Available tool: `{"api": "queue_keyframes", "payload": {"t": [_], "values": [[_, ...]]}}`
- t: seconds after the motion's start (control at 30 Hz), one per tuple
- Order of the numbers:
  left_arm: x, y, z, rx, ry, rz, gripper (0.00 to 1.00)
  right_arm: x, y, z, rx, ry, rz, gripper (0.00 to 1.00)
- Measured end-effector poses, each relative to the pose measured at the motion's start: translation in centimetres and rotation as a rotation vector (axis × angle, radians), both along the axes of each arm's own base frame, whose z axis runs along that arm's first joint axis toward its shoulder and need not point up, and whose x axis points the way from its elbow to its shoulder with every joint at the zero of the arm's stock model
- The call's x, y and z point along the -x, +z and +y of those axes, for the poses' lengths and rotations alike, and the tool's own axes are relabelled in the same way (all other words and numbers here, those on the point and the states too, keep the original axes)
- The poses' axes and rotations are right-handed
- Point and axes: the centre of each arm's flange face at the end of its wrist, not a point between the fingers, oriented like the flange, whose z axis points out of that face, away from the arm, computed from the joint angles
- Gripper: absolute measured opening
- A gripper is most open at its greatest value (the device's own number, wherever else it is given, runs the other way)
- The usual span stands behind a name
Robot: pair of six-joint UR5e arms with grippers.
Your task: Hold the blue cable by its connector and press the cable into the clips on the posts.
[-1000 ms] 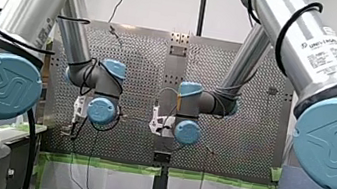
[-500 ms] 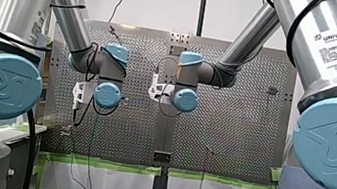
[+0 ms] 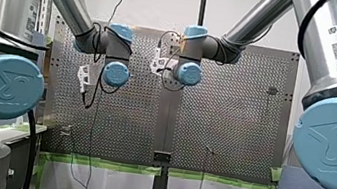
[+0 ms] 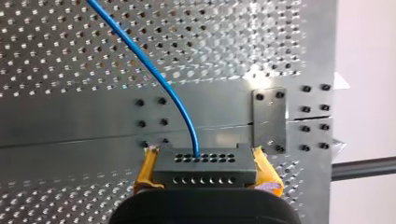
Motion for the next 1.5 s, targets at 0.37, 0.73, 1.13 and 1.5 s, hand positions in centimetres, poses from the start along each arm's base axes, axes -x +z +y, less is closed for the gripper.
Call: {"api": "queue_keyframes", "payload": {"t": [0.37,0.73,1.13,1.5], "values": [[-2.9,7.1,2.2,0.063,0.05,-0.094,0.0,-0.6,2.0,-0.3,-0.015,0.017,0.023,0.0],[-3.8,10.0,5.2,0.065,0.05,-0.098,0.0,-1.5,3.9,-0.7,0.001,0.049,0.011,0.0],[-6.2,12.1,7.8,0.046,0.051,-0.071,0.0,-3.2,7.7,-1.2,0.036,0.085,-0.02,0.0],[-9.4,15.7,10.5,0.04,0.06,-0.093,0.0,-4.4,11.7,-1.8,0.072,0.098,-0.056,0.0]]}}
